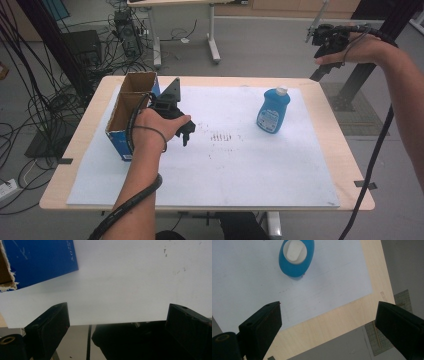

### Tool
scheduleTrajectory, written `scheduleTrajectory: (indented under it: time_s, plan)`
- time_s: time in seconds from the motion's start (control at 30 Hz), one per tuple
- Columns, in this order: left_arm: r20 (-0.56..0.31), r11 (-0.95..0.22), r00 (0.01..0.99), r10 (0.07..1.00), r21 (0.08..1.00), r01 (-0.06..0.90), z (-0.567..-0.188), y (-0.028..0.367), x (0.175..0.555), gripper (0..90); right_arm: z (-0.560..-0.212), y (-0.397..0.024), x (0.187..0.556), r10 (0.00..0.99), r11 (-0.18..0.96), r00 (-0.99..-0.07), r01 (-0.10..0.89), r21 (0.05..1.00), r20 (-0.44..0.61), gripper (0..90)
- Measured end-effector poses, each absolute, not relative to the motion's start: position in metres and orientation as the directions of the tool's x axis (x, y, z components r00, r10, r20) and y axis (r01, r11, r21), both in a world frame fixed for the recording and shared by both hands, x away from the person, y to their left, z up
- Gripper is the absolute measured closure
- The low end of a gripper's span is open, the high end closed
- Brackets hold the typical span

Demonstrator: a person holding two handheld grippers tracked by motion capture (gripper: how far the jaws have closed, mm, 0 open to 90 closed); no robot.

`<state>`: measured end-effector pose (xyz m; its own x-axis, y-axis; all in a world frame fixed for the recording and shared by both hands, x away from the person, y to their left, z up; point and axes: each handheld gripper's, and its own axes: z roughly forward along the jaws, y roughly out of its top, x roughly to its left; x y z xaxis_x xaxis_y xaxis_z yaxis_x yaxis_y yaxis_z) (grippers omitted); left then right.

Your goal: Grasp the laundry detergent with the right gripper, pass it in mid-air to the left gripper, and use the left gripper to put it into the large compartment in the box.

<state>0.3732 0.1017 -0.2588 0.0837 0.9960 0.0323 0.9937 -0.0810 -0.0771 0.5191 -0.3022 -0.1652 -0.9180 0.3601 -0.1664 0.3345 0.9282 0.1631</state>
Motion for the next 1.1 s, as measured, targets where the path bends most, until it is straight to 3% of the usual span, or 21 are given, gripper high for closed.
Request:
scheduleTrajectory:
  time_s: [0.67, 1.1]
  plan:
    - [0.022, -0.084, 0.086, 0.996, -0.064, 0.994, -0.258, 0.104, 0.368, 5.8, -0.168, -0.299, 0.511, 0.354, 0.929, -0.925, 0.331, 0.162, -0.138, 7.2]
    - [0.017, -0.089, 0.091, 0.996, -0.061, 0.994, -0.261, 0.106, 0.364, 5.8, -0.202, -0.302, 0.505, 0.354, 0.928, -0.93, 0.337, 0.159, -0.097, 6.8]
